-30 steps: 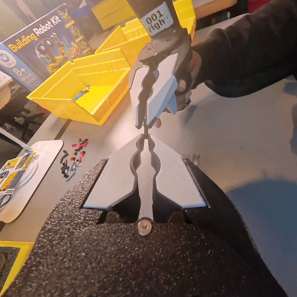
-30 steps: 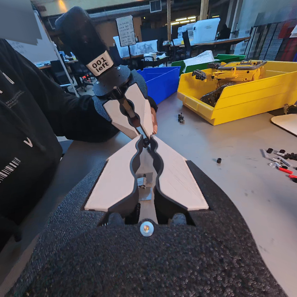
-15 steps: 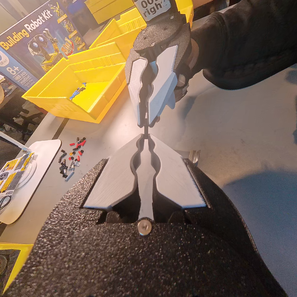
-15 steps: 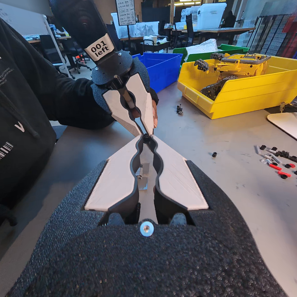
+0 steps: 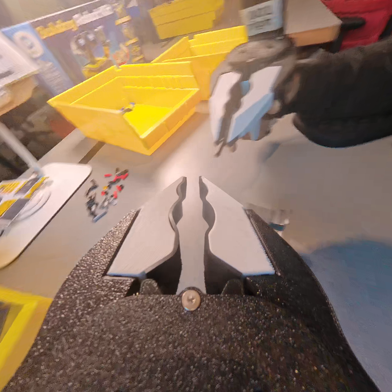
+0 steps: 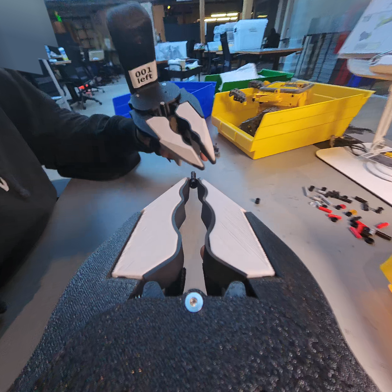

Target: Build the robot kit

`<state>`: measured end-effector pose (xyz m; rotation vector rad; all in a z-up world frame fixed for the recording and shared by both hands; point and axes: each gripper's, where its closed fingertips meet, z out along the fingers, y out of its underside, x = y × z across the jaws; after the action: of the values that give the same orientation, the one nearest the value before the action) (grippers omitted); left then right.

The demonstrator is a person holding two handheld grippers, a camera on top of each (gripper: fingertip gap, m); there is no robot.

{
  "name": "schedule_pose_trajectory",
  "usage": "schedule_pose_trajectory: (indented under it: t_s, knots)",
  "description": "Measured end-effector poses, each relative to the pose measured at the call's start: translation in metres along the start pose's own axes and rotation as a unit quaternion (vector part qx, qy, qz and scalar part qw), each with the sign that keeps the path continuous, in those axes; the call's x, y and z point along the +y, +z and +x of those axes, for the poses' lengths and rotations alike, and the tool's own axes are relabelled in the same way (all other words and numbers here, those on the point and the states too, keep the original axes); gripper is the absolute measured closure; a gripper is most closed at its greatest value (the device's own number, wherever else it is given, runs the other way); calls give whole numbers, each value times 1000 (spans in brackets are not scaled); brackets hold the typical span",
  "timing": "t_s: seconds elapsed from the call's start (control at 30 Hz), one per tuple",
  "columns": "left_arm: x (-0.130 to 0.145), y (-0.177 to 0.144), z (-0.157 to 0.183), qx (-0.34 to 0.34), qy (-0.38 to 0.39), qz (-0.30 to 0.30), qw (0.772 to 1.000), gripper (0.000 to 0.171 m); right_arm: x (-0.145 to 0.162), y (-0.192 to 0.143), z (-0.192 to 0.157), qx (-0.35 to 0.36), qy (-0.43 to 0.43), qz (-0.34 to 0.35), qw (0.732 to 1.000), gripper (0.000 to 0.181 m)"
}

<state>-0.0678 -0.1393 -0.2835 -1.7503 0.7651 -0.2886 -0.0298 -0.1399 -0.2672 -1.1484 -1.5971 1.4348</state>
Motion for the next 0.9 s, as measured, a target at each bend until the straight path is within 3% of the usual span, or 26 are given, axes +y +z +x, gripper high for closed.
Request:
schedule_pose_trajectory:
  t_s: [0.13,0.27,0.5,0.77,0.9]
  knots:
    - [60,17,-60,-43,-86,-130,987,151,-4,-14,22,40,21,15,999,174]
    - [96,41,-64,-18,-81,-218,972,146,-1,-16,27,55,23,9,998,174]
    - [95,49,-58,-14,-60,-221,973,165,8,-15,32,58,36,-9,998,174]
    - [72,49,29,113,7,-216,970,165,49,-7,25,52,15,-132,990,174]
    - [69,56,50,142,19,-211,967,165,70,-7,13,25,-11,-203,979,174]
